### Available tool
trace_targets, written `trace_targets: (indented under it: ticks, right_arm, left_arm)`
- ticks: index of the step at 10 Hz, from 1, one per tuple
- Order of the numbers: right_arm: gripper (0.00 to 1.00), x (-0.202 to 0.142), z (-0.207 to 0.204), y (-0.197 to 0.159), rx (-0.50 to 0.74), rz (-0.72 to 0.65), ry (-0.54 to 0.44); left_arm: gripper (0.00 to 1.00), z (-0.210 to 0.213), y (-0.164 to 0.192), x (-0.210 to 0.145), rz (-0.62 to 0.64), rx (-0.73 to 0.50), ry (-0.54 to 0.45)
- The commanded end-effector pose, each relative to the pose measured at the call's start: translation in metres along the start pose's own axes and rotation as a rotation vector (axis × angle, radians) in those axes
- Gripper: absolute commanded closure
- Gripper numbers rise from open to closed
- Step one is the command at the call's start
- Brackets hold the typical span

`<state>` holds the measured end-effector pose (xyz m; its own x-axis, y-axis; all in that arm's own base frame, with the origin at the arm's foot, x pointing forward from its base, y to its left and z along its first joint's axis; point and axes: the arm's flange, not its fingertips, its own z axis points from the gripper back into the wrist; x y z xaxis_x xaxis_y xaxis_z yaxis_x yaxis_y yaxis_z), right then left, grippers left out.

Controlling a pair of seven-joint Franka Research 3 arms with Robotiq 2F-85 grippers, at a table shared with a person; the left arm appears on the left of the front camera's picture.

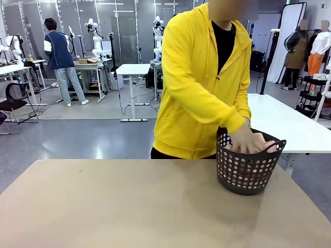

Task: Fold the towel.
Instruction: Grab the top end of the 100 cm Hotel Towel extended by the human.

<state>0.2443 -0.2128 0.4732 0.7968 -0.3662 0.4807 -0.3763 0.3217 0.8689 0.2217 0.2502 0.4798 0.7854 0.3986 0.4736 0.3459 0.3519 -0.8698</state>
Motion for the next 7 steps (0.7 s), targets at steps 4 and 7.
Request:
trace_targets:
  ticks: [4,7]
  right_arm:
    - [0.0,-0.0004,0.0001,0.0007,0.007,0.002,-0.001]
    - [0.0,-0.0004,0.0001,0.0007,0.007,0.002,-0.001]
  left_arm:
    - [0.0,0.0021,-0.0015,0.003,-0.003,-0.01,-0.005]
    - [0.0,0.0021,-0.0015,0.003,-0.003,-0.01,-0.005]
